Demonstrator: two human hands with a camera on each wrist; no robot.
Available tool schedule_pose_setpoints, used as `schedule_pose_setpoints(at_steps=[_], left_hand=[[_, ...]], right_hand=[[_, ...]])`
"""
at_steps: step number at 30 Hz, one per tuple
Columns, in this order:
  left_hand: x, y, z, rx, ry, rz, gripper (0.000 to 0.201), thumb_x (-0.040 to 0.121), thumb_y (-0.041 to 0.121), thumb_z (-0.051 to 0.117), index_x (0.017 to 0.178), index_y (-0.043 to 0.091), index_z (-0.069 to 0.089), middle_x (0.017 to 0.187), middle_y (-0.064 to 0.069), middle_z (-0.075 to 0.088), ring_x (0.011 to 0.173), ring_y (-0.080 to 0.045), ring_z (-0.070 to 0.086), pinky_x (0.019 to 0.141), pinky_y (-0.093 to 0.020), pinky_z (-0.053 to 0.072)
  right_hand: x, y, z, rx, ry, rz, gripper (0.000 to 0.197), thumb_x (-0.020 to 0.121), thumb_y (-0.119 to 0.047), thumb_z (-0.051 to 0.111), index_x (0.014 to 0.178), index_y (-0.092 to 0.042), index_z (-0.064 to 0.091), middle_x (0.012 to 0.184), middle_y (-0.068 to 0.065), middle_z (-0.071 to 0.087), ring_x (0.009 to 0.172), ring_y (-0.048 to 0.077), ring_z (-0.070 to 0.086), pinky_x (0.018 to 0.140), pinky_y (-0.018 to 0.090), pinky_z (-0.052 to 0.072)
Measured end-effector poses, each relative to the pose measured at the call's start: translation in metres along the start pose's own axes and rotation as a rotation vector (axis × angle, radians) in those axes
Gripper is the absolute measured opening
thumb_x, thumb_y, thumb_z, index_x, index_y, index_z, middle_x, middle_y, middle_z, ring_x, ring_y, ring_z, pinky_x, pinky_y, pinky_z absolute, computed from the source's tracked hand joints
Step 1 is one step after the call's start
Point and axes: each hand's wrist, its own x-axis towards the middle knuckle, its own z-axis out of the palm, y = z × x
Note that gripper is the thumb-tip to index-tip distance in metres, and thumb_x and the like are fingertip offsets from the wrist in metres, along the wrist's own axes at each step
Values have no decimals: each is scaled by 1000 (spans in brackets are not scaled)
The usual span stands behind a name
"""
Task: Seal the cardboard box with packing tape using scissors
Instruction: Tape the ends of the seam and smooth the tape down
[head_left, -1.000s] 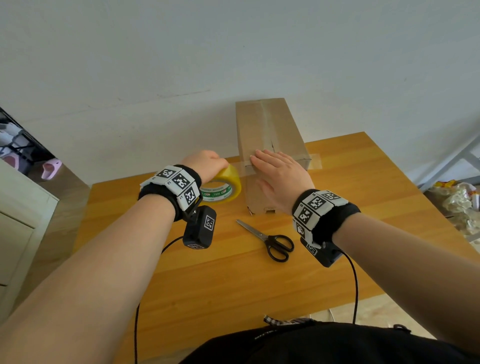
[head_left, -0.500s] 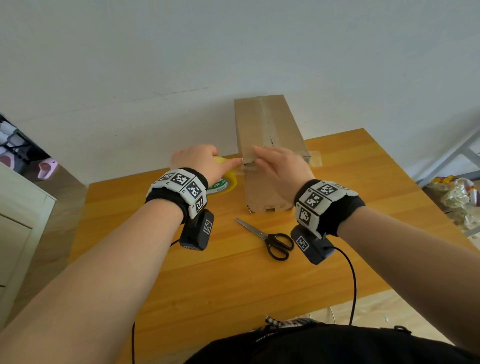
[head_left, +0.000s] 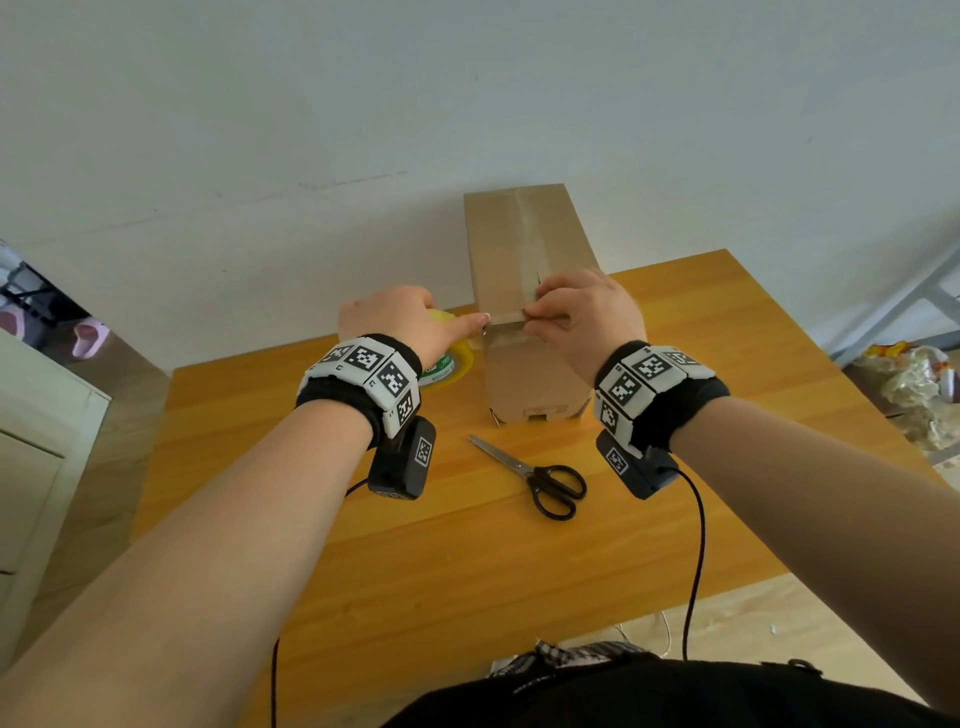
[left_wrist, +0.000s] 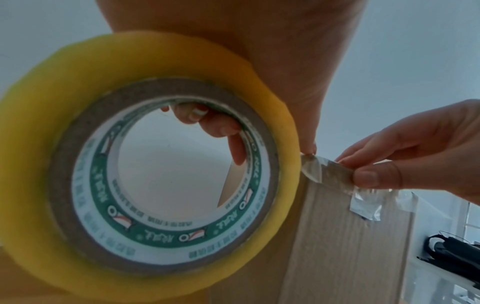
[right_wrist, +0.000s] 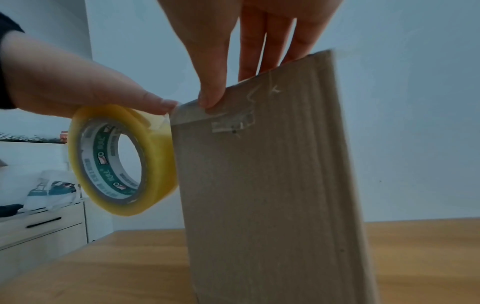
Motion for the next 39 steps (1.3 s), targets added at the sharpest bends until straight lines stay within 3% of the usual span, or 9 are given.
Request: schedule_pose_setpoints(at_steps=[9, 12, 16, 19, 21, 28, 34, 37, 39], left_hand=[[0, 5, 2, 14, 39, -14, 71, 66, 88, 32, 59, 19, 47, 53, 3, 45, 54, -19, 48, 64, -32, 36], [0, 6, 4, 26, 30, -33, 75, 63, 91, 28, 60, 19, 49, 54, 2, 48, 56, -19, 51, 68, -34, 40], [0, 10, 3, 41, 35, -40, 74, 65, 90, 29, 62, 19, 51, 58, 1, 52, 59, -19, 52, 75, -36, 44], [2, 11, 3, 46, 23, -43, 75, 65, 90, 28, 60, 19, 48, 55, 2, 49, 56, -18, 49, 74, -35, 43], [4, 11, 4, 48, 11, -44, 74, 65, 90, 28, 57, 19, 43, 52, 3, 43, 52, -18, 46, 71, -34, 42], [8, 11, 3, 66, 9, -44, 74, 64, 91, 28, 58, 19, 44, 53, 3, 43, 53, -18, 46, 70, -32, 41], [7, 14, 4, 61, 1, -51, 74, 64, 91, 28, 57, 19, 44, 52, 3, 42, 52, -18, 46, 74, -34, 44], [6, 14, 4, 58, -12, -64, 73, 66, 89, 28, 58, 18, 44, 52, 3, 42, 53, -18, 46, 75, -35, 44], [6, 15, 3, 57, -23, -72, 73, 67, 88, 28, 59, 18, 45, 54, 3, 44, 55, -18, 48, 78, -36, 45]], right_hand=[[-8, 7, 2, -35, 30, -100, 19, 77, -9, 70, 94, -16, 74, 101, 9, 67, 94, 33, 59, 79, 47, 49], [-12, 9, 6, -78, 11, -123, 27, 80, -7, 67, 104, -17, 71, 111, 13, 66, 104, 37, 58, 88, 51, 47], [-27, 22, 11, -212, -47, -164, 44, 90, -15, 54, 134, -19, 48, 140, 9, 47, 133, 27, 39, 114, 42, 22], [-34, 29, 9, -238, -113, -35, 56, 97, -28, 40, 147, -14, 19, 155, 4, 18, 144, 17, 11, 117, 31, 3], [-35, 34, 4, -156, -131, 77, 60, 98, -32, 38, 148, -13, 12, 157, 2, 9, 145, 15, 3, 115, 26, 5], [-35, 32, -11, 75, 57, 303, 60, 97, -31, 42, 146, -7, 18, 155, 8, 17, 144, 19, 12, 118, 31, 13], [-41, 16, -3, 42, -120, 325, 68, 96, -32, 42, 148, -7, 4, 157, 7, 5, 145, 19, 2, 118, 31, 1], [-35, 18, -4, 188, -134, 387, 67, 96, -26, 45, 148, -8, 6, 156, 8, 15, 144, 21, 11, 118, 34, 11], [-30, 23, -3, 280, -113, 438, 64, 94, -27, 47, 147, -12, 15, 148, 9, 34, 138, 27, 29, 112, 42, 30]])
